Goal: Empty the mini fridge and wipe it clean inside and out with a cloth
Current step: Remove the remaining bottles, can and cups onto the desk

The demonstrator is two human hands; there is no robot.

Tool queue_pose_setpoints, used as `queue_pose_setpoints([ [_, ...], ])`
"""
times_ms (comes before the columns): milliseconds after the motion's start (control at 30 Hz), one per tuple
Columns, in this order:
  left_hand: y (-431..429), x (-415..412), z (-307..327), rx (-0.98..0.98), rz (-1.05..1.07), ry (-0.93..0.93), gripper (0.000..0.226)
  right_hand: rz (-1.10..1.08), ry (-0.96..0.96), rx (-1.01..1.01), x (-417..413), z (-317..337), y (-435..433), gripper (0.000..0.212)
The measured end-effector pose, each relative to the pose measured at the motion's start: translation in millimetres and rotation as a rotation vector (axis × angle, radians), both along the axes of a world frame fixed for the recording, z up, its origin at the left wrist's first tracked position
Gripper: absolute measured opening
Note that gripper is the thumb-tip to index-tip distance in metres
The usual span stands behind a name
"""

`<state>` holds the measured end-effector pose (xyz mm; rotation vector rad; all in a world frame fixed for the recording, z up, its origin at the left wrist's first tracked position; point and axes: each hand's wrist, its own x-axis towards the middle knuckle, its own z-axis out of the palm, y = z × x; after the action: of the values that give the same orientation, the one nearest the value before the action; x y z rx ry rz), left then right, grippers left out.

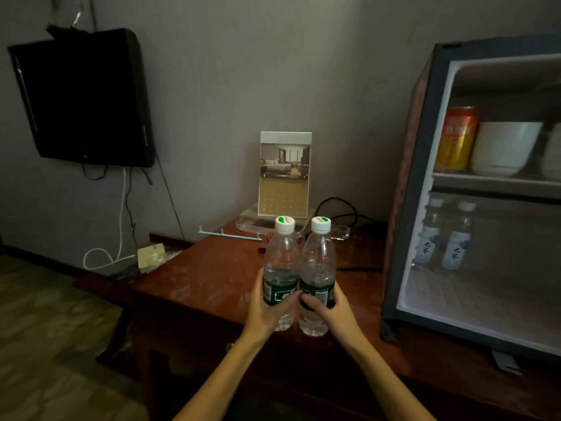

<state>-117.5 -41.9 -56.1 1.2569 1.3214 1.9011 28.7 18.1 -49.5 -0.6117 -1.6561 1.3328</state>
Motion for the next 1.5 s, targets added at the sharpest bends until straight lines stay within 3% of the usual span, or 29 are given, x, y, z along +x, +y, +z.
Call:
queue_pose_setpoints([
  [100, 1, -2, -2, -0.048, -0.050, -0.025, 0.070, 0.020, -0.039, 0.003, 3, -5, 1, 0.054],
  [300, -8, -7, -11, -0.139, -0.109, 0.049, 0.069, -0.119, -0.156, 0.066, 9, -12, -9, 0.074],
  [667, -1, -13, -26, -0.195, -0.052, 0.110, 0.062, -0.153, -0.271, 0.123, 7, -13, -6, 0.066],
  [833, 17, -22, -23, -0.245, -0.033, 0.128, 0.072, -0.161, -0.283, 0.119, -2, -14, 15, 0.067],
  [967, 35, -27, -24, -0.236, -0.010, 0.134, 0.066, -0.158, -0.293, 0.100, -11, -15, 36, 0.057],
  [1033, 43, -29, -24, -0.232, -0.001, 0.133, 0.062, -0.166, -0.295, 0.112, -17, -18, 47, 0.062],
  [1200, 68, -39, -22, -0.226, 0.025, 0.144, 0.068, -0.203, -0.325, 0.111, -32, -19, 72, 0.058],
  [1500, 98, -73, -22, -0.251, 0.094, 0.159, 0.072, -0.207, -0.327, 0.087, -69, -23, 105, 0.080],
])
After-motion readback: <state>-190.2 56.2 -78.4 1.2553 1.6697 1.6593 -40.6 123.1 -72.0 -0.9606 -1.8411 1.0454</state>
